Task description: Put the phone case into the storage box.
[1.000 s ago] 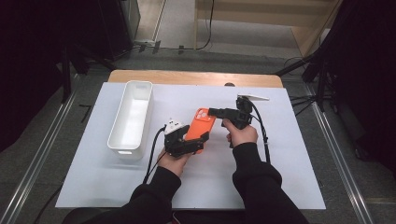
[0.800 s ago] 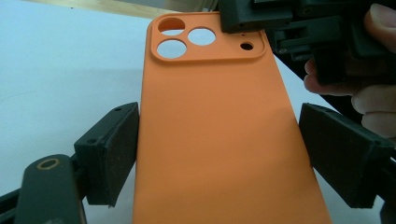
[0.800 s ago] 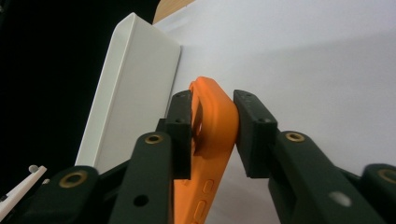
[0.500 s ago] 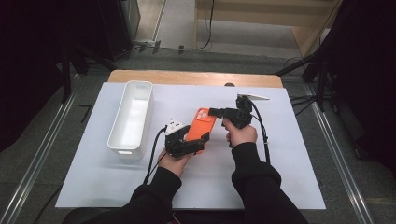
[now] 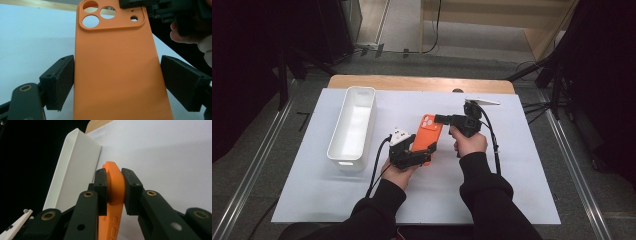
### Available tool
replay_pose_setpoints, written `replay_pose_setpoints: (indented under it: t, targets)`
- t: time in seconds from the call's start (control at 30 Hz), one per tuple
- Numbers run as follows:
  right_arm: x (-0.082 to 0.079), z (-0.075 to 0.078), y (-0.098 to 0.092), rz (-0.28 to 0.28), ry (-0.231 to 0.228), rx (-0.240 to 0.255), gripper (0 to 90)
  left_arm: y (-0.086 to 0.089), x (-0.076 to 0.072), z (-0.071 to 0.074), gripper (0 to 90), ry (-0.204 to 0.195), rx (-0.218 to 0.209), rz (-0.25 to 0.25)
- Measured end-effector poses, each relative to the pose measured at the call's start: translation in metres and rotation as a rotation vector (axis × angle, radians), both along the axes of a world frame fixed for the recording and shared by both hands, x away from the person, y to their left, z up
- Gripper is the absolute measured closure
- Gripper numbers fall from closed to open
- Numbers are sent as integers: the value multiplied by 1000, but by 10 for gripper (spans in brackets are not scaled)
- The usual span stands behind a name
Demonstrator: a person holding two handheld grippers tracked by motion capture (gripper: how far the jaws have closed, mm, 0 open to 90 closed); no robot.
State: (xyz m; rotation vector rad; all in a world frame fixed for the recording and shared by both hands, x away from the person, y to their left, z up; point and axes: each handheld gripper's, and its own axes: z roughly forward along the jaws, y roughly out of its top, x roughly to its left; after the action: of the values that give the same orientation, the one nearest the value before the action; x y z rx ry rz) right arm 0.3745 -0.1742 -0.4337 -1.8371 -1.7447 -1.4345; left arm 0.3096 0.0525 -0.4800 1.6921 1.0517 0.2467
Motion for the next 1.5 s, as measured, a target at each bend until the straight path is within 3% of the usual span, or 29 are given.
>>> replay_pose_setpoints:
  t: [0.17, 0.3, 0.5, 0.8, 1.2, 1.5]
  targets:
    - [-2, 3, 2, 7, -9, -4, 748, 2, 1, 1, 145, 5, -2, -11]
    - [-2, 5, 1, 3, -14, -13, 751, 3, -1, 2, 147, -16, 3, -29]
    - [-3, 6, -2, 7, -16, -12, 751, 3, -4, 5, 146, -46, 47, -45]
    - [-5, 9, -6, 15, -30, -29, 751, 7, -2, 16, 146, 0, 59, -74]
    - [-11, 16, -10, 57, -78, -57, 751, 17, 5, 32, 146, 62, 39, -147]
    - [-16, 19, -12, 85, -117, -92, 751, 20, 8, 37, 146, 77, 54, -177]
